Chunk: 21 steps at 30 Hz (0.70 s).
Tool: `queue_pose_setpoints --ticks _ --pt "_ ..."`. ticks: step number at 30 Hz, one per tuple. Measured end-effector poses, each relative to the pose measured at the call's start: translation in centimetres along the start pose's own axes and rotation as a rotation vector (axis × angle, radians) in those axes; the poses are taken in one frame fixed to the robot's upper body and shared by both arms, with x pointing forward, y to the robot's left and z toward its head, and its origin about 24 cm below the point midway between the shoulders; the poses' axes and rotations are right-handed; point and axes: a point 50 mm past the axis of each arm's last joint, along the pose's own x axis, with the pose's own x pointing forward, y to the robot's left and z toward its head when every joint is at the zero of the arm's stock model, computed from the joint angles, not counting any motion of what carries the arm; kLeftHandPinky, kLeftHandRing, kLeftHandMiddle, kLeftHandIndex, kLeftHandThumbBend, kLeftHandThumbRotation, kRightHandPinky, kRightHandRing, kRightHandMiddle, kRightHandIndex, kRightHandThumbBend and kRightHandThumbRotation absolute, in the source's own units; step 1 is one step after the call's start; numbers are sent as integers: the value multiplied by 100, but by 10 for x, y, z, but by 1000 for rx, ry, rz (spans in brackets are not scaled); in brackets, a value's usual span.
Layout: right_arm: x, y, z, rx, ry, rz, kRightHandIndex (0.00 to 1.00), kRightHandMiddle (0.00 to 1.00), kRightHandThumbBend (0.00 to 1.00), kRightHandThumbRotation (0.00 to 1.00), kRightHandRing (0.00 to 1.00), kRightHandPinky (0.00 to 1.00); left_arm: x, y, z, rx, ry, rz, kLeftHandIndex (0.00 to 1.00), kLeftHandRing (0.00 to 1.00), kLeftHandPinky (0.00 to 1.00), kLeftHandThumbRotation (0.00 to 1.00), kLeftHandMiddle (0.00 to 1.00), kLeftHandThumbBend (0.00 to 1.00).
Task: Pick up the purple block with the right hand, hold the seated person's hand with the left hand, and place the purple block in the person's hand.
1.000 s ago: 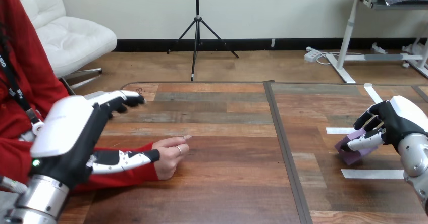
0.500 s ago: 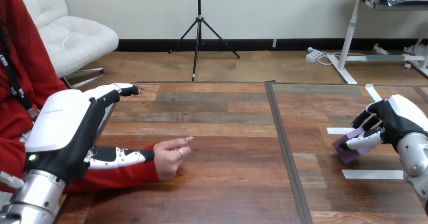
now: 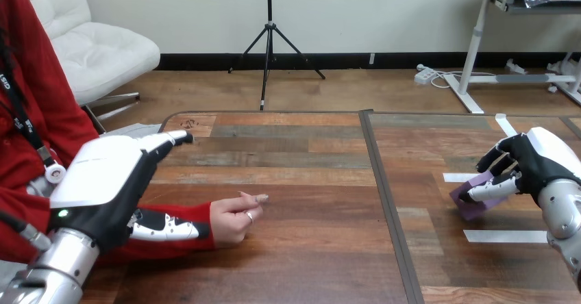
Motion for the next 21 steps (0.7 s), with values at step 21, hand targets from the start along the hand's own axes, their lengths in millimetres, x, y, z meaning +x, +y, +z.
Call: queue_pose_setpoints --ticks 21 --pt "0 1 2 4 -14 3 49 52 76 0 49 47 13 -9 1 37 9 -198 82 82 75 24 84 100"
